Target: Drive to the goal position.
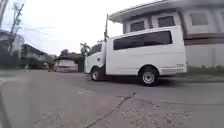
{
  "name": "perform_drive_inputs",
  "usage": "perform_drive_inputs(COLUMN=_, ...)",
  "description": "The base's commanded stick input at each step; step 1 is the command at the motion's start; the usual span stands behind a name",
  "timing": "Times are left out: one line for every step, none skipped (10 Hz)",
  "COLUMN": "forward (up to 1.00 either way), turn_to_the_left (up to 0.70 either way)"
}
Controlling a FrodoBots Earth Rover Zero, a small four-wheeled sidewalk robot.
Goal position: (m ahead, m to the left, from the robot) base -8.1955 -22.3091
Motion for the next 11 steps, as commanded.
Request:
perform_drive_inputs(forward=0.68, turn_to_the_left=-0.34)
perform_drive_inputs(forward=0.68, turn_to_the_left=-0.34)
perform_drive_inputs(forward=0.68, turn_to_the_left=-0.34)
perform_drive_inputs(forward=0.68, turn_to_the_left=-0.34)
perform_drive_inputs(forward=0.68, turn_to_the_left=-0.34)
perform_drive_inputs(forward=0.68, turn_to_the_left=-0.34)
perform_drive_inputs(forward=0.68, turn_to_the_left=-0.34)
perform_drive_inputs(forward=0.68, turn_to_the_left=-0.34)
perform_drive_inputs(forward=0.68, turn_to_the_left=-0.34)
perform_drive_inputs(forward=0.64, turn_to_the_left=-0.32)
perform_drive_inputs(forward=0.43, turn_to_the_left=-0.24)
